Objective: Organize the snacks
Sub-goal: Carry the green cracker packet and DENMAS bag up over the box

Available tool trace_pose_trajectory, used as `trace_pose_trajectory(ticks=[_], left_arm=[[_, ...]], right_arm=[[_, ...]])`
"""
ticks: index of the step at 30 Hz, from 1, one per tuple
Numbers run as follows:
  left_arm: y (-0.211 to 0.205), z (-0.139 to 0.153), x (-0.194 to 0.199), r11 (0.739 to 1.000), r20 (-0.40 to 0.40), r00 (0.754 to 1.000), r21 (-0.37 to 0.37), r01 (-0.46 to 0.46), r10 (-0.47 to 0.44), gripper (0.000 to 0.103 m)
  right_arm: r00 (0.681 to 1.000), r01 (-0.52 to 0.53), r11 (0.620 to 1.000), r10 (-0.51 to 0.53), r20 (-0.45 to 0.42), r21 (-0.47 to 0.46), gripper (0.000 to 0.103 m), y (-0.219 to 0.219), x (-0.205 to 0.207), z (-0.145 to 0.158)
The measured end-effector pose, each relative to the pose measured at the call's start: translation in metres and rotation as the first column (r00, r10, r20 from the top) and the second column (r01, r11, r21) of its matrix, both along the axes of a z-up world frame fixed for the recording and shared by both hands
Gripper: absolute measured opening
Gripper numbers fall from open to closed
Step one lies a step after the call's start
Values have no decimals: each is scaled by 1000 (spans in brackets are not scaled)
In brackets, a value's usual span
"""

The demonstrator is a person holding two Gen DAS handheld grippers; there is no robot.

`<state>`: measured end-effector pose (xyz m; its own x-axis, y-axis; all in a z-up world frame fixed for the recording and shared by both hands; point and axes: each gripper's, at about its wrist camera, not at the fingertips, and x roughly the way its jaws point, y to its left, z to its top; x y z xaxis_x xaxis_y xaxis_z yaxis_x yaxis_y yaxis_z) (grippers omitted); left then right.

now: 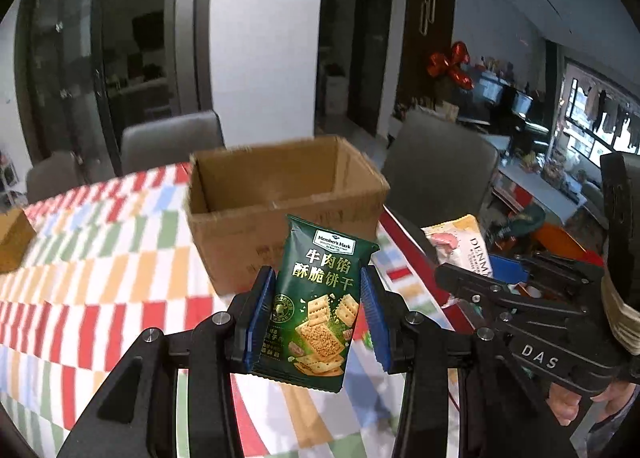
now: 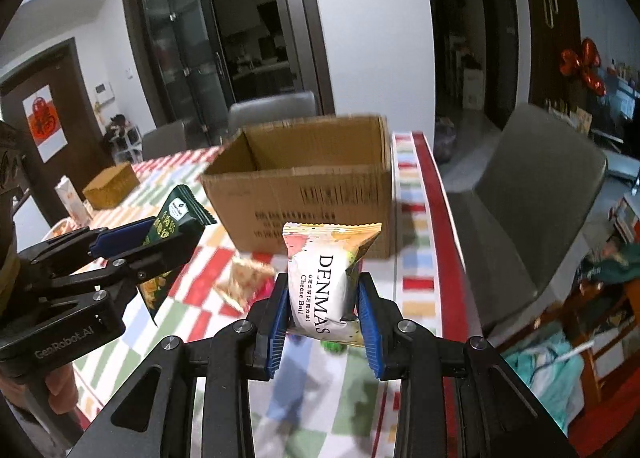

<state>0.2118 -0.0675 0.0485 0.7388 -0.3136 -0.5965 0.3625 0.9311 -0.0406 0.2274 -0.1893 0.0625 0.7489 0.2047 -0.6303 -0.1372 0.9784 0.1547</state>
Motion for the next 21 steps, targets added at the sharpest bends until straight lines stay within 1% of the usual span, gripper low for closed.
trace_pose_trajectory(ticks=[5, 10, 16, 21], left_arm=[[2, 22, 4, 1000, 54, 998, -14, -21, 22, 43], [3, 40, 15, 999, 86, 996, -23, -32, 33, 43], [7, 53, 35, 999, 90, 995, -24, -45, 47, 43], [8, 56, 60, 998, 64, 996, -17, -53, 54, 43]], right_arm=[[998, -1, 1000, 2, 61, -8, 34, -1, 8, 25], [995, -18, 1000, 18, 93, -6, 34, 1, 19, 42], [993, -36, 999, 36, 115, 2, 34, 3, 41, 52], [994, -45, 999, 45, 99, 4, 34, 3, 64, 55]])
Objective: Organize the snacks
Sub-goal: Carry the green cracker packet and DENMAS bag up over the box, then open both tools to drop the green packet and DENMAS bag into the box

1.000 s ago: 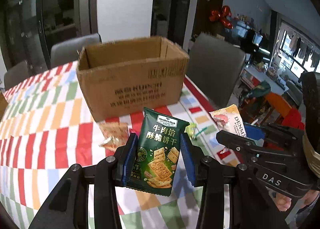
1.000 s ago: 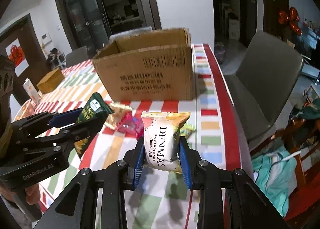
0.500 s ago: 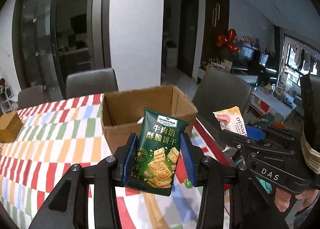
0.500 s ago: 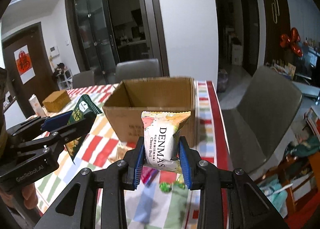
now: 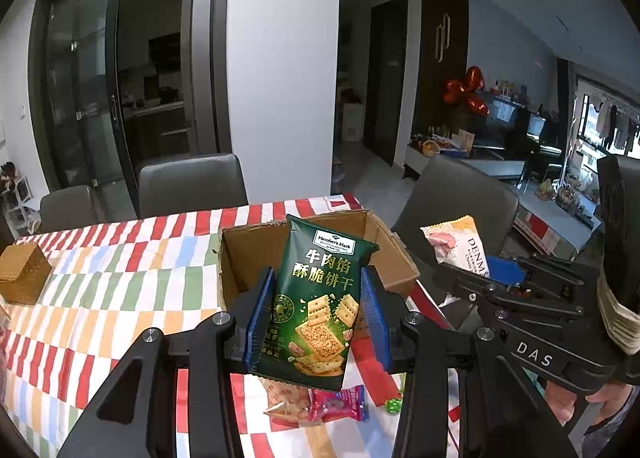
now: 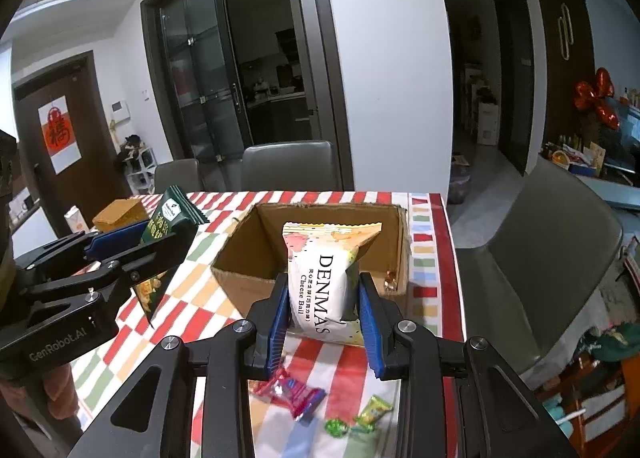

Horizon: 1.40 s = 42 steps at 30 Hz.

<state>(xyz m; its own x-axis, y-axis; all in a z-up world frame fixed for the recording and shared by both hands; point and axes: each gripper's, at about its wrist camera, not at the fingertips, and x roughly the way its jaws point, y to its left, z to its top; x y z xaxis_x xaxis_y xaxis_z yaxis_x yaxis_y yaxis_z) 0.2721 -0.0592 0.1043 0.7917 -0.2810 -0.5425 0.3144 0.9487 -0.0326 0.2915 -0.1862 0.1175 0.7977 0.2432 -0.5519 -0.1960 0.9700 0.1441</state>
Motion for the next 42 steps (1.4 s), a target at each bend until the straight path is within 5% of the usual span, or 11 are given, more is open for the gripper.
trace_pose_trajectory(ticks=[29, 32, 36, 42], left_arm=[[2, -54, 135, 998, -233, 970, 13, -61, 62, 43], [2, -58, 141, 997, -244, 966, 33, -73, 79, 44], [7, -58, 138, 992, -228, 967, 79, -96, 111, 59], [7, -52, 113, 992, -195, 976, 96, -83, 100, 61]], right_arm=[[987, -14, 997, 1, -158, -81, 34, 13, 115, -28], [985, -12, 997, -2, -171, -77, 34, 14, 121, -32], [980, 18, 997, -33, -196, -77, 51, 11, 125, -37], [983, 11, 997, -25, -184, -76, 51, 10, 106, -36]])
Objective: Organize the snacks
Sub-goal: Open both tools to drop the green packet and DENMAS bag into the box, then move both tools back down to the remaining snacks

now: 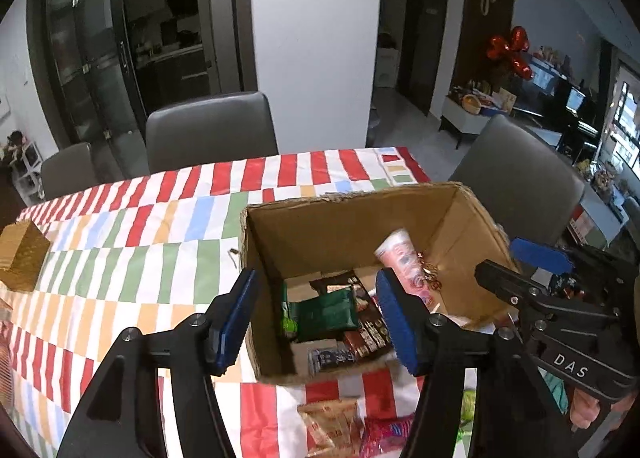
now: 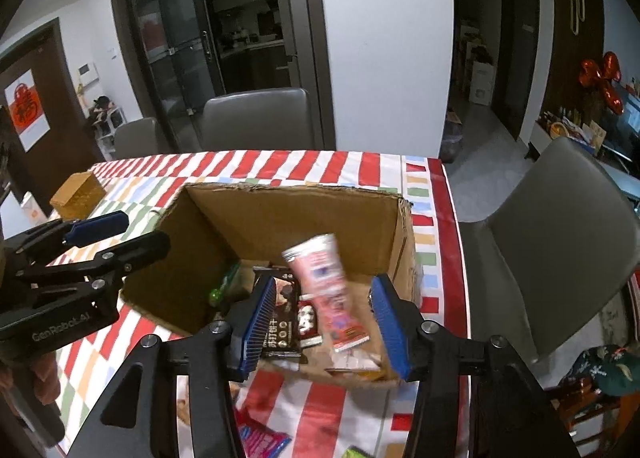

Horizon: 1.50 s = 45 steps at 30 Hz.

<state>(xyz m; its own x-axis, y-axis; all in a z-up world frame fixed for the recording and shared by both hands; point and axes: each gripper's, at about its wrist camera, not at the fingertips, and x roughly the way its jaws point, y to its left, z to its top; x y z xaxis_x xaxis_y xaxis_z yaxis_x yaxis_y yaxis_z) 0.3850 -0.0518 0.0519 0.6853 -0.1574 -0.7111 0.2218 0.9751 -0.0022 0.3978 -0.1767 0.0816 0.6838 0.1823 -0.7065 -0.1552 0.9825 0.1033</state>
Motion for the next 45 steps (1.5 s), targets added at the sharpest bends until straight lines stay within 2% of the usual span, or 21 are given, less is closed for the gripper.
trace_pose_trajectory(ticks=[12, 22, 32, 41, 45], left_arm=[[-7, 14, -77, 998, 85, 995, -19, 56, -54, 65], [-21, 3, -120, 997, 98, 992, 0, 81, -80, 67], [-27, -27, -155, 992, 61, 991, 16, 121, -122, 69], [-24, -63, -172, 991, 5, 991, 19, 131, -131, 69], [-17, -77, -173, 991, -22, 991, -5, 135, -135, 69]], right_arm=[[993, -19, 1000, 19, 119, 1, 51, -3, -70, 19], [987, 4, 1000, -2, 163, -9, 51, -16, -114, 15], [992, 12, 1000, -10, 127, -18, 51, -20, -150, -9], [1000, 14, 1000, -14, 10, 10, 51, -18, -166, -55], [999, 14, 1000, -14, -33, 15, 51, -15, -168, -73]])
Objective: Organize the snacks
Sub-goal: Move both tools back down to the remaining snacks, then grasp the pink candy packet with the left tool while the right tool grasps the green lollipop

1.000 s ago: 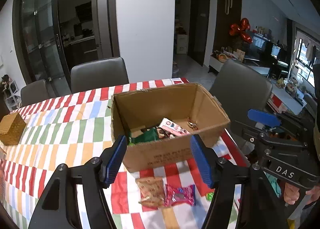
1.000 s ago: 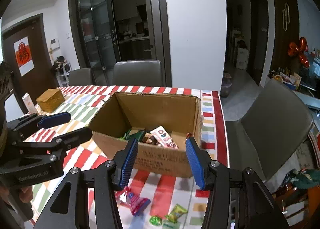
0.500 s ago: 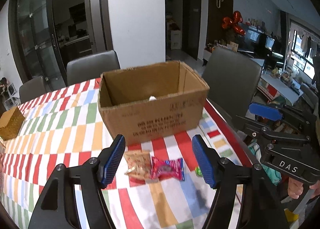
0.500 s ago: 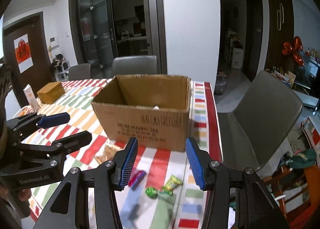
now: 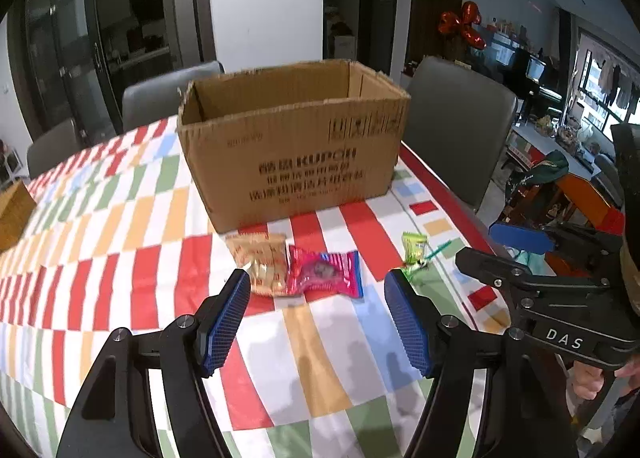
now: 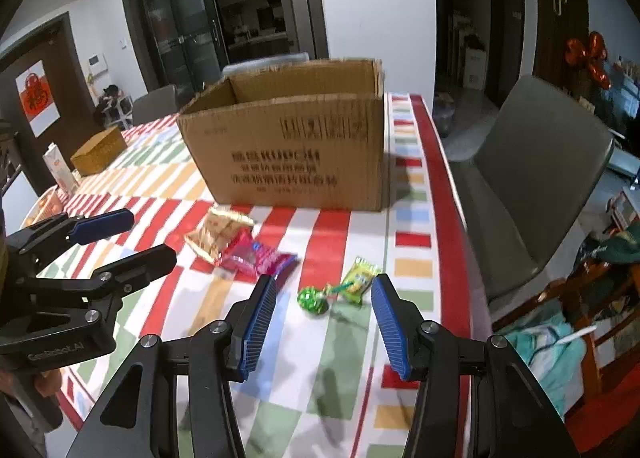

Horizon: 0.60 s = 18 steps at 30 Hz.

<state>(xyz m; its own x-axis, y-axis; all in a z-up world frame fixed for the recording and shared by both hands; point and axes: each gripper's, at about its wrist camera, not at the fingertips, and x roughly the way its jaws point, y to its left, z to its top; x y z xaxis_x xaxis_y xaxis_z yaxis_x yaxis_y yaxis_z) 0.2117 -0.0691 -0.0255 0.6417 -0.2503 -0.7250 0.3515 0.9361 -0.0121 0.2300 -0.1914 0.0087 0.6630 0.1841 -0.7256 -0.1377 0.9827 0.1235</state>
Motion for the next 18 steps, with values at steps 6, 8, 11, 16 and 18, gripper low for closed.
trace_pose_trajectory(ticks=[6, 8, 11, 16, 18], left_arm=[[9, -18, 11, 999, -40, 999, -51, 15, -17, 68], [10, -24, 18, 998, -49, 998, -59, 23, -26, 67], [10, -31, 28, 997, -62, 997, -65, 37, -41, 66], [7, -44, 46, 996, -95, 994, -76, 51, -58, 64], [5, -48, 55, 995, -109, 992, -82, 57, -66, 62]], right_arm=[[999, 1, 1000, -2, -39, -12, 51, 6, 2, -20], [999, 0, 1000, -1, -50, -17, 51, 8, 5, -25], [997, -2, 1000, 1, -76, -14, 51, 11, 9, -34], [994, 0, 1000, -1, -107, -6, 51, 13, 17, -47], [993, 1, 1000, -2, -119, -9, 50, 14, 20, -52]])
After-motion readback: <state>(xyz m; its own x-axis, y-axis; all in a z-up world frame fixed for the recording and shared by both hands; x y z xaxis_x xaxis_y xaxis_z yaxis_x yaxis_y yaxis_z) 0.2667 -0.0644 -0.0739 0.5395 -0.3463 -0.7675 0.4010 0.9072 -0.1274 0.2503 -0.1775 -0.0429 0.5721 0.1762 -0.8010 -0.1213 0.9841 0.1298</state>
